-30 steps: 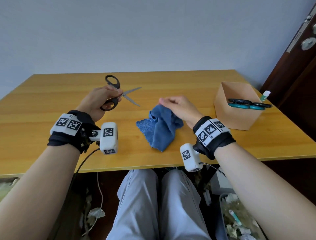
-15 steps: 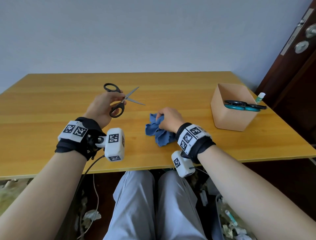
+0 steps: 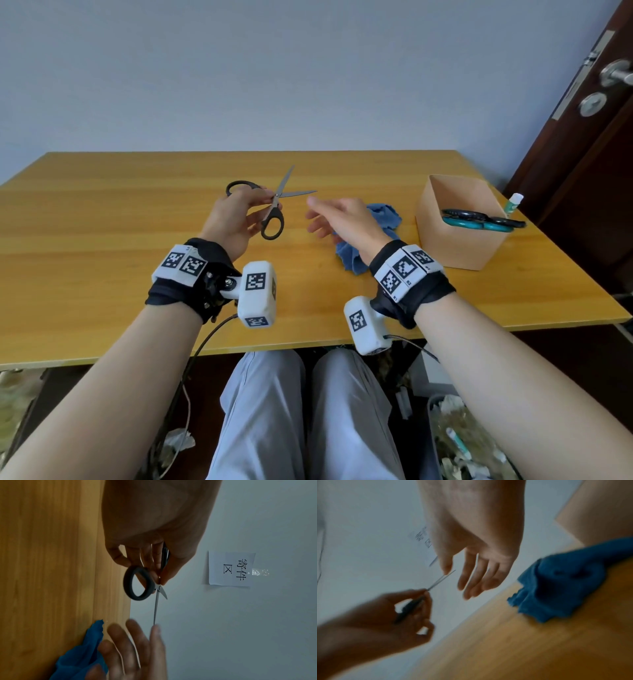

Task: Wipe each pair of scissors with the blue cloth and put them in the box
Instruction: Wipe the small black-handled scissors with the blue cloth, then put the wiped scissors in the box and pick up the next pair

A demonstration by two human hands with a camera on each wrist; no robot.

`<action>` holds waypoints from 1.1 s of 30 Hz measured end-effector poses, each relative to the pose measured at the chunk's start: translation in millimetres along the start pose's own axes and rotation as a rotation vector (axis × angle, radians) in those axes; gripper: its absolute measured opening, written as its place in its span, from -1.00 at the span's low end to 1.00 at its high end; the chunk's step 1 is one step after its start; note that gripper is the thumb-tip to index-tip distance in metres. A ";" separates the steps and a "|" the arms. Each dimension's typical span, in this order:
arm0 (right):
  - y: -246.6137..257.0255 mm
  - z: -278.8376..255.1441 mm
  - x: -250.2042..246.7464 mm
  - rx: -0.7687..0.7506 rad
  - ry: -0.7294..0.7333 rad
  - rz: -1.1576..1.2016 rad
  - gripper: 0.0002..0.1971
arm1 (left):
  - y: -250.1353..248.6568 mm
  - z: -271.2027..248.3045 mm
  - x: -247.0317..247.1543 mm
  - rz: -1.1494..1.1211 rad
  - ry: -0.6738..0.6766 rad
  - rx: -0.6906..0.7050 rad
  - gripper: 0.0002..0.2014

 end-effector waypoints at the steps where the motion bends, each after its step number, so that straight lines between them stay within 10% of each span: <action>1: 2.0 -2.2 9.6 0.032 0.084 0.071 -0.58 | 1.4 1.3 1.4 -0.013 0.000 -0.003 -0.92; 33: -6.2 -18.9 -27.6 -0.040 -0.268 0.315 -0.88 | 7.2 -6.3 44.5 0.122 0.123 0.032 -0.81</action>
Point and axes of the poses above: each hand's wrist, its own z-axis towards the middle knuckle, its own x-axis out of the palm, y = z × x, the point moved 5 cm from there along z, towards the middle knuckle, and after that the axes turned 7 degrees about y, right-handed, at the moved point
